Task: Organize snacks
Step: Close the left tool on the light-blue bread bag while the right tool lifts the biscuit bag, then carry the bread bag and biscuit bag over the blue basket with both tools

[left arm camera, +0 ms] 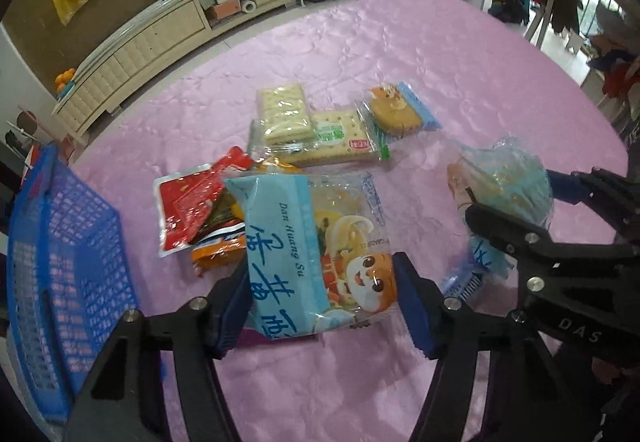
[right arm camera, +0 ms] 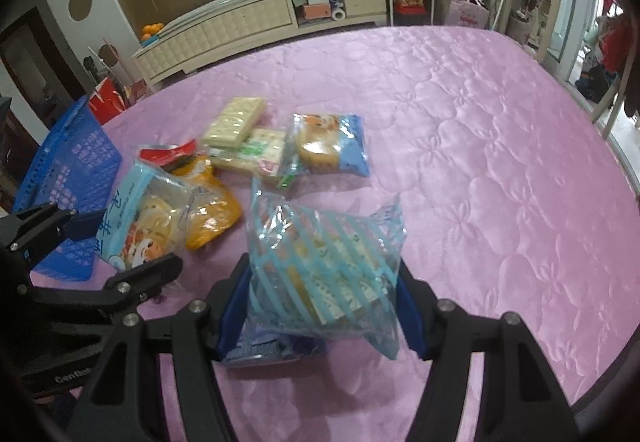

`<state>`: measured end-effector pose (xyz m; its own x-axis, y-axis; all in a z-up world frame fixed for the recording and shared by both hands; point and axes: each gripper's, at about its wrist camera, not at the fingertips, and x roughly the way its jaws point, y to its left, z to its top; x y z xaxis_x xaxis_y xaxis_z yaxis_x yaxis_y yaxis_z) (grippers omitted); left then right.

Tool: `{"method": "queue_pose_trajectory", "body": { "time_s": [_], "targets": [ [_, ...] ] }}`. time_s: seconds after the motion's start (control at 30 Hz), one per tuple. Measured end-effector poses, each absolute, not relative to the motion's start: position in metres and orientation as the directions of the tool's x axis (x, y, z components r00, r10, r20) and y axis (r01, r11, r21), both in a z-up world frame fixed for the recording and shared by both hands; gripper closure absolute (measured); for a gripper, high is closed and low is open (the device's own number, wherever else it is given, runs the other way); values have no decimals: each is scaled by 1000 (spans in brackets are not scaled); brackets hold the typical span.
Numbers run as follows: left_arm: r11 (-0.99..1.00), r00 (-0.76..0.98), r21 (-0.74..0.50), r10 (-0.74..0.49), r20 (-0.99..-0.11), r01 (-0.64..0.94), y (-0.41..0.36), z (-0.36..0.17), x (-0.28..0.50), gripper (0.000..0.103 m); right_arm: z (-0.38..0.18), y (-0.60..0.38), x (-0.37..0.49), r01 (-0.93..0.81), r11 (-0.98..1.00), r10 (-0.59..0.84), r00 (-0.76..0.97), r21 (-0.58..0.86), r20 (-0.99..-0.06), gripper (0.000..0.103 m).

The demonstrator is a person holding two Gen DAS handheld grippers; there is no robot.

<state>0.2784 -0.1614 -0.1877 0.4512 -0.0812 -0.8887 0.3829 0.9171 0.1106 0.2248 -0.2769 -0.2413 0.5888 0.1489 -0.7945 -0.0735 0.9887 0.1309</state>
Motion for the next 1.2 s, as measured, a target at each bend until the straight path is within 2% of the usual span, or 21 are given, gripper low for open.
{"method": "queue_pose_trajectory", "body": {
  "time_s": [0.1, 0.3, 0.73, 1.1, 1.2],
  "targets": [
    [925, 472, 70, -124, -873, 372, -152, -165, 264, 39, -226, -269, 214, -96, 988, 157, 600, 125, -784, 34],
    [935, 545, 86, -124, -829, 344, -132, -129, 232, 39, -198, -252, 192, -142, 984, 177, 624, 112, -761, 34],
    [973, 661, 51, -115, -742, 227, -38, -60, 167, 39, -139, -176, 146, -254, 966, 210, 687, 42, -695, 34],
    [992, 708, -4, -95, -700, 129, 51, -37, 124, 39, -112, -91, 127, -384, 923, 295, 684, 14, -667, 34],
    [995, 712, -15, -84, -697, 102, 68, -38, 122, 39, -113, -69, 119, -395, 918, 277, 705, -37, -653, 34]
  ]
}}
